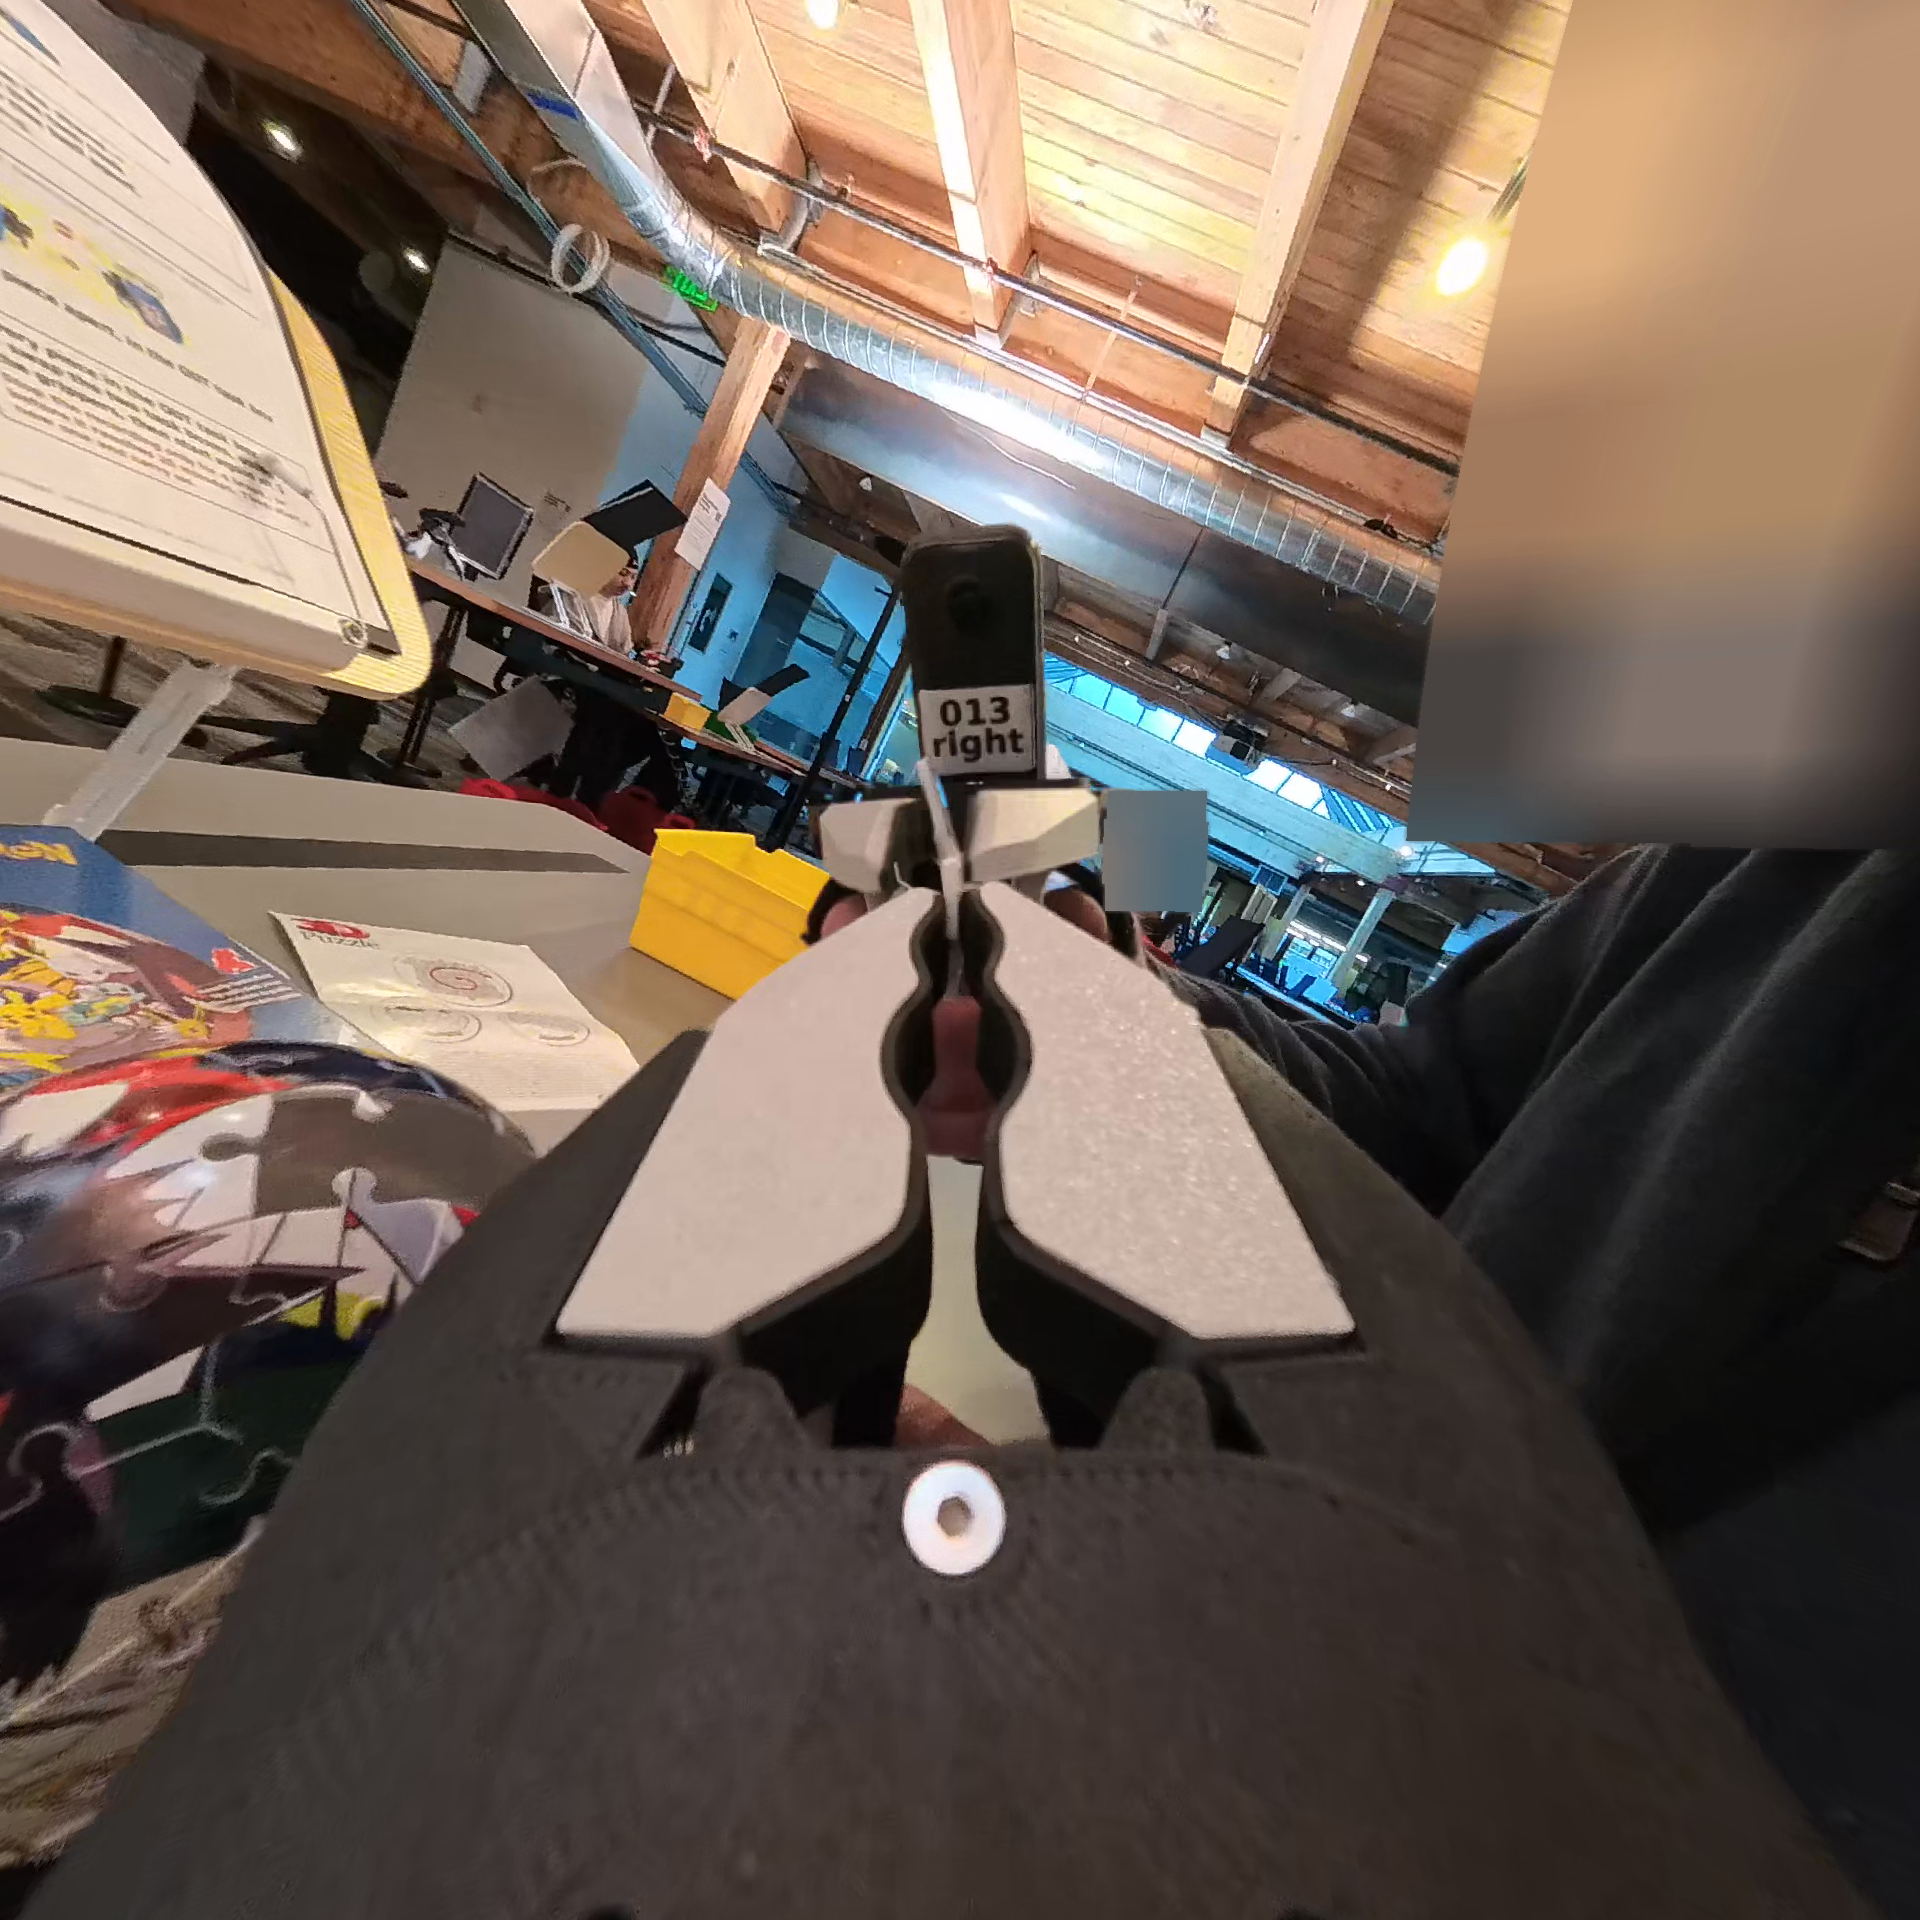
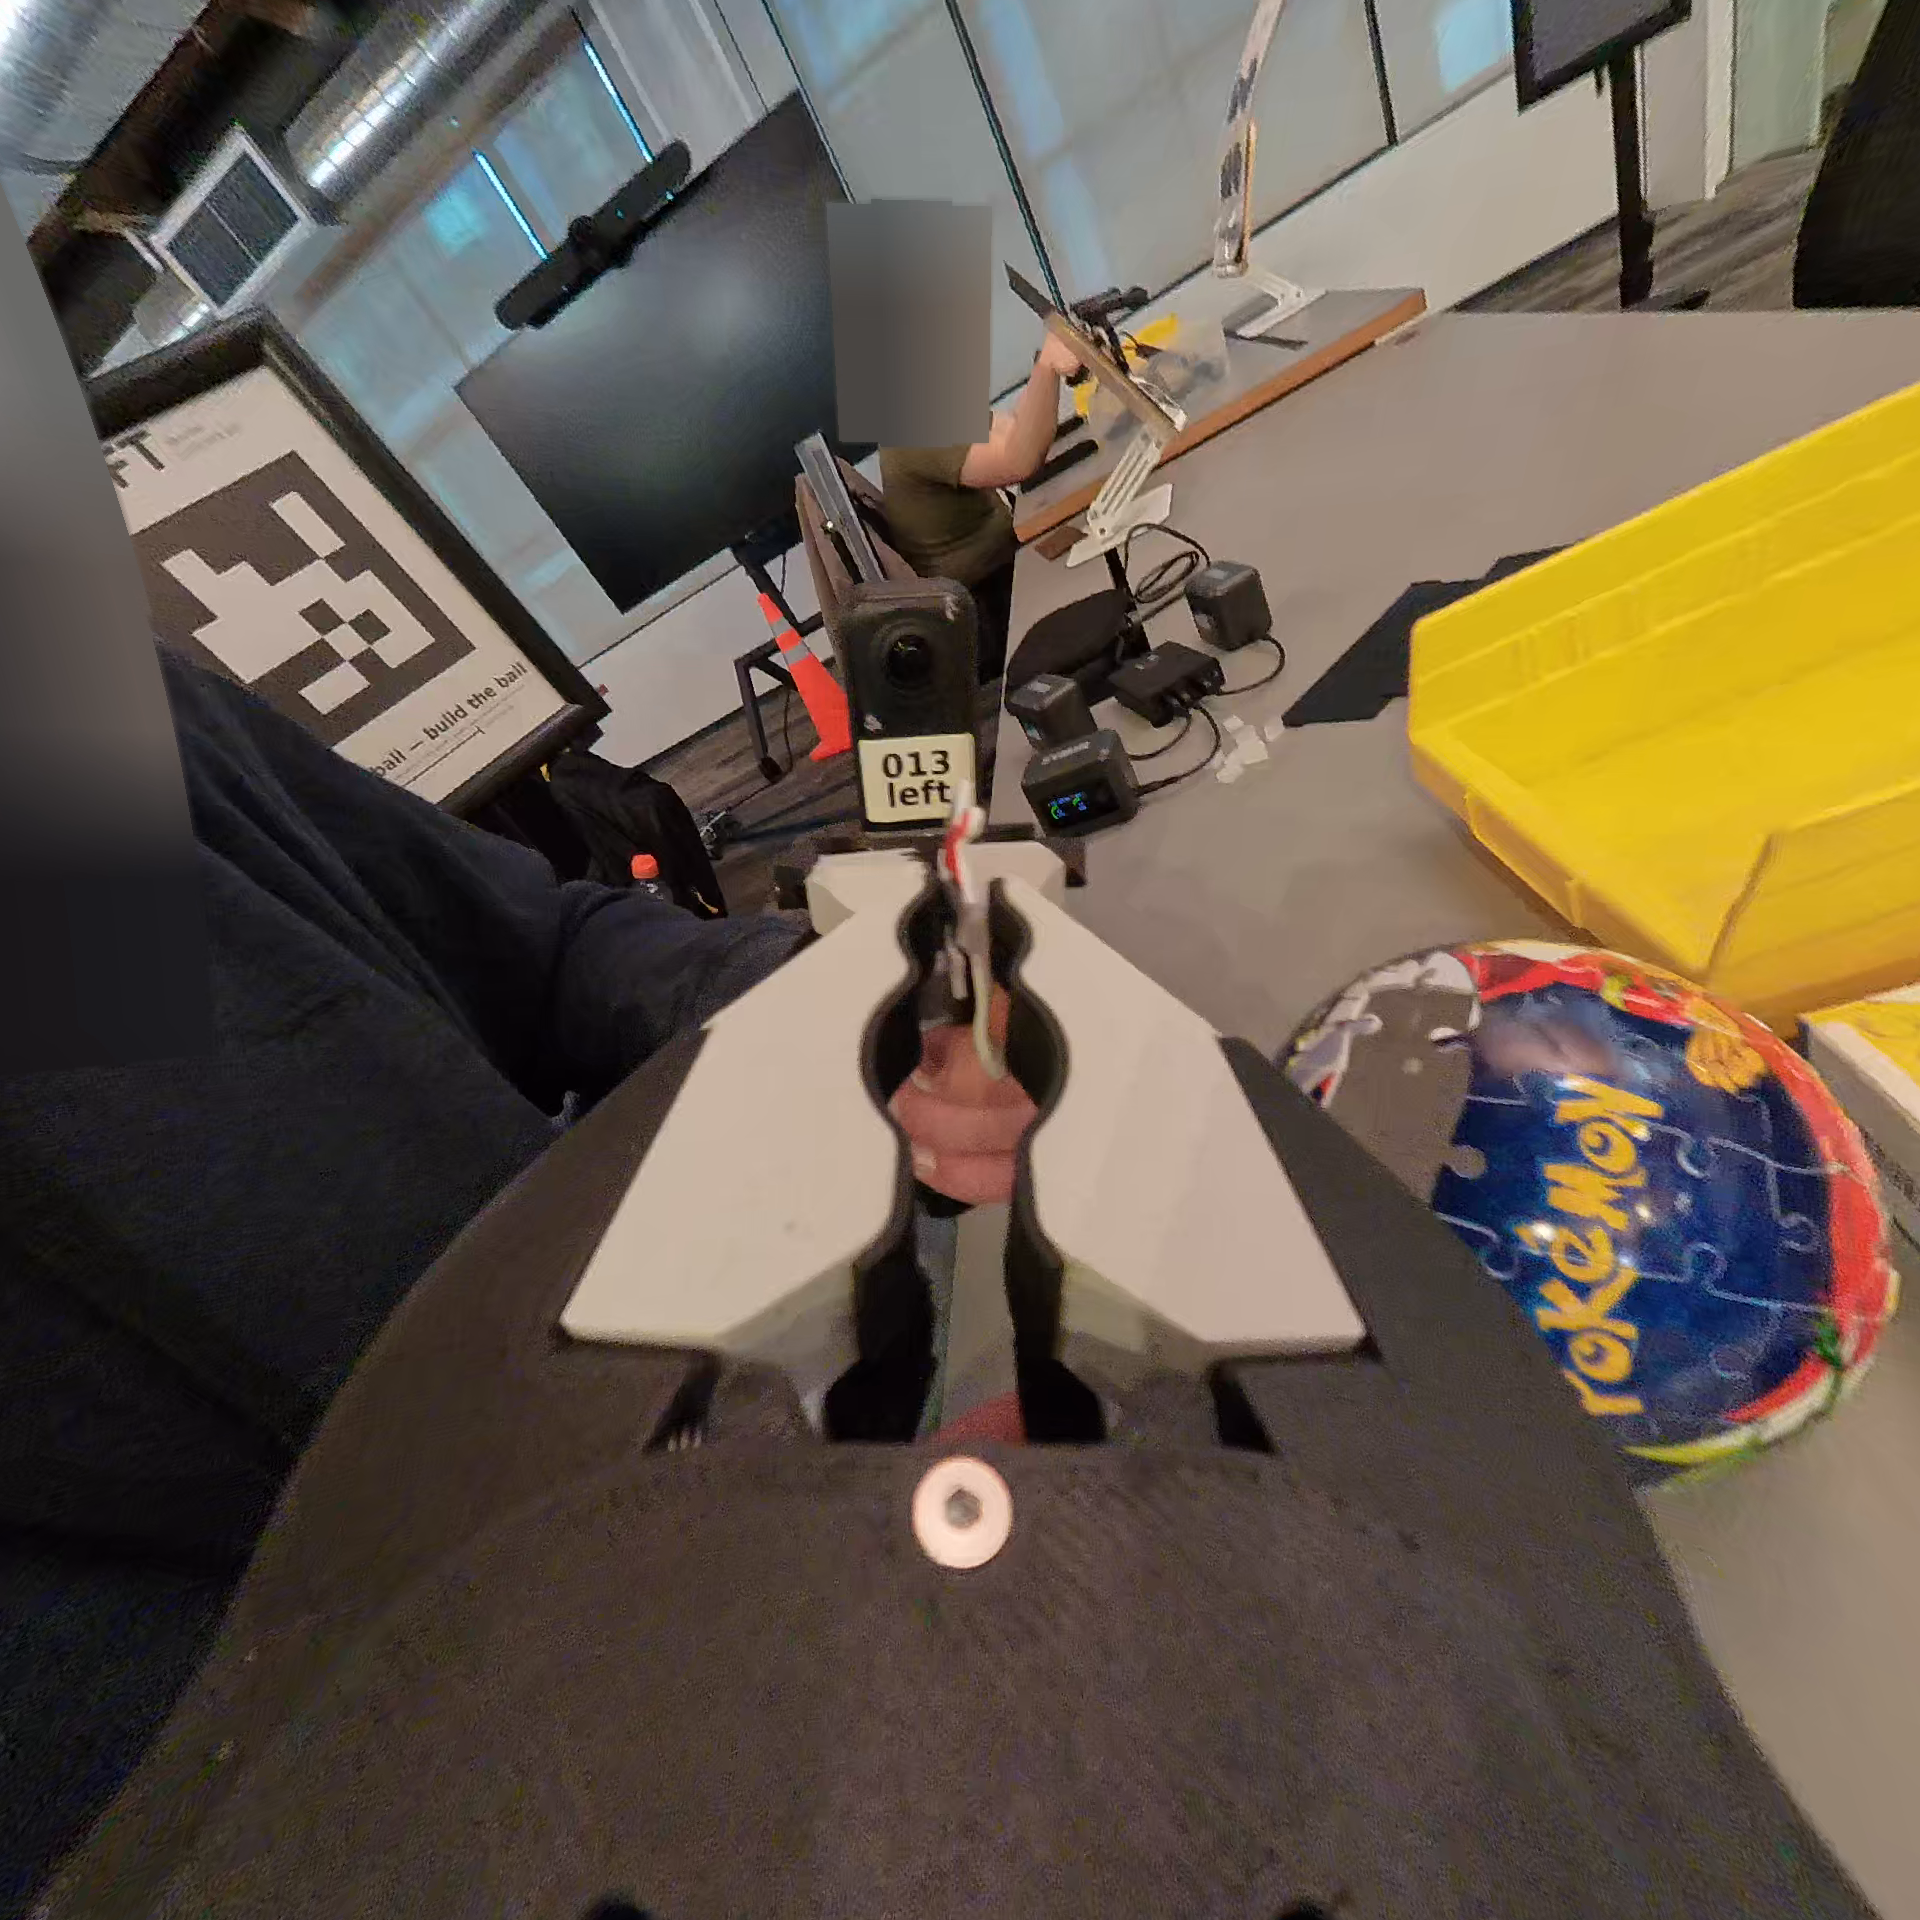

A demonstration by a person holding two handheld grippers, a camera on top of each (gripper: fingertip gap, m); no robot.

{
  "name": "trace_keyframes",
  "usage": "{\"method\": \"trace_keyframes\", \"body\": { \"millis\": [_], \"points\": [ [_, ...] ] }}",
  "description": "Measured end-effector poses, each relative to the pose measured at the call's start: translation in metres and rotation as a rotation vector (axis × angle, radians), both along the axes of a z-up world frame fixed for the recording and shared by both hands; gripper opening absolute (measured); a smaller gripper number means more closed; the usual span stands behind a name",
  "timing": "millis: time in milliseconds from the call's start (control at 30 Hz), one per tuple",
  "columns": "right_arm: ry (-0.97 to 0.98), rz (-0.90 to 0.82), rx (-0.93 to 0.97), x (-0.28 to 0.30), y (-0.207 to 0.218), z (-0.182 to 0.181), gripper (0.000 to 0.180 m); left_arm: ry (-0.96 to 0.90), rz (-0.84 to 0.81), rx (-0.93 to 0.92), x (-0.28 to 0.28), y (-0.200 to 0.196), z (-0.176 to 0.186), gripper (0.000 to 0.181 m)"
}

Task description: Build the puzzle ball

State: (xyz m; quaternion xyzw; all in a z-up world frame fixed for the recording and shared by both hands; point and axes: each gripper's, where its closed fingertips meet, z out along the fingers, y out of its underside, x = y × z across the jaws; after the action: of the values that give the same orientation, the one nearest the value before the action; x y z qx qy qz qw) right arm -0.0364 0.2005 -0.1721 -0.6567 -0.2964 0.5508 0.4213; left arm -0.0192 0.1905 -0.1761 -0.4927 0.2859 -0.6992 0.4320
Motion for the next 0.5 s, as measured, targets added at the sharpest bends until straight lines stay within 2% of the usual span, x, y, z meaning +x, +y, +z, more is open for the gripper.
{"method": "trace_keyframes", "body": {
  "millis": [133, 233, 333, 400, 500],
  "points": [
    [0.007, 0.008, -0.002, -0.002, -0.002, 0.001, 0.000, 0.010, 0.000, -0.005, 0.001, 0.001, -0.003, 0.005],
    [-0.063, 0.034, 0.018, 0.007, 0.002, 0.002, 0.000, 0.092, 0.059, 0.047, -0.003, 0.008, -0.008, 0.029],
    [-0.254, 0.171, 0.035, 0.008, -0.007, -0.009, 0.000, 0.166, 0.097, 0.153, -0.006, 0.013, -0.003, 0.022],
    [-0.357, 0.228, 0.058, 0.008, -0.010, -0.013, 0.000, 0.236, 0.057, 0.228, 0.000, 0.006, -0.004, 0.010],
    [-0.420, 0.274, 0.070, 0.007, -0.010, -0.012, 0.001, 0.245, 0.033, 0.242, -0.001, 0.003, -0.002, 0.005]
  ]
}}
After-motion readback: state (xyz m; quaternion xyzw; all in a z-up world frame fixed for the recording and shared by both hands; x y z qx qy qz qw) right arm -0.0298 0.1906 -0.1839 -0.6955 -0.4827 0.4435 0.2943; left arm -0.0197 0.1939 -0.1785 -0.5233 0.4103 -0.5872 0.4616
